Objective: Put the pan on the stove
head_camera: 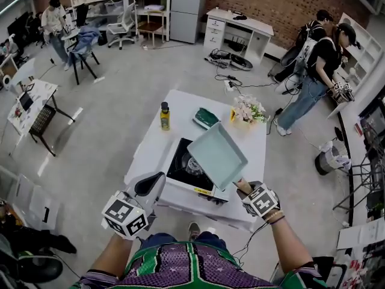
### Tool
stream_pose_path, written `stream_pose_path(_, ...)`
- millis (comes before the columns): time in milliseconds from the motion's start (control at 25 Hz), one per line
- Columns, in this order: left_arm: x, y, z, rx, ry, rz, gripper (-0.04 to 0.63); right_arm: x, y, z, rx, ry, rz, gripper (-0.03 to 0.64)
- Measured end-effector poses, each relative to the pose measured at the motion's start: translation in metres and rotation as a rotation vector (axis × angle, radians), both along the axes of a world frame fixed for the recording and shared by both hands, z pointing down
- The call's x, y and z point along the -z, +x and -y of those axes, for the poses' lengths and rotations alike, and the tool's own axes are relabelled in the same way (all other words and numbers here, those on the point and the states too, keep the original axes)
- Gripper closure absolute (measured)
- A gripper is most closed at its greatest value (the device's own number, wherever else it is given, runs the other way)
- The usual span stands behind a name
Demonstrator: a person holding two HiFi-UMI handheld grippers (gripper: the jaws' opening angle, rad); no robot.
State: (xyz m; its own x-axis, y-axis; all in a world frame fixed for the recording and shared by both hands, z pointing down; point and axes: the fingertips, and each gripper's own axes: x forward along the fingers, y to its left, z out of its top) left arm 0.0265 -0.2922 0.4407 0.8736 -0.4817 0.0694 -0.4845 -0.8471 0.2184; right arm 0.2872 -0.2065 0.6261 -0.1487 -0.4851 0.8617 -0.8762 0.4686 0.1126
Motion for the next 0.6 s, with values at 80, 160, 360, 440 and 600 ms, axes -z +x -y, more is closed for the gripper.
stream_pose_path(80, -0.001, -0.002, 0.002, 0.023, -0.004, 0.002, 0.578, -0.005, 0.003, 0.007, 0.038, -0.014, -0.013, 0.569)
stream_pose_path(160, -0.004, -0.002, 0.003, 0.045, -0.009, 0.003, 0.578, -0.01, 0.005, 0.016, 0.077, -0.01, -0.023, 0.568)
stream_pose_path(360, -0.015, 0.004, 0.002, 0.088, -0.026, 0.018, 0.578, -0.027, 0.009, 0.026, 0.147, -0.062, -0.025, 0.569)
stream_pose_path(440, -0.017, 0.006, 0.002, 0.096, -0.029, 0.024, 0.578, -0.033, 0.012, 0.03, 0.175, -0.079, -0.03, 0.569)
stream_pose_path(600, -0.022, 0.006, 0.001, 0.127, -0.038, 0.033, 0.578, -0.047, 0.012, 0.038, 0.248, -0.11, -0.044, 0.568)
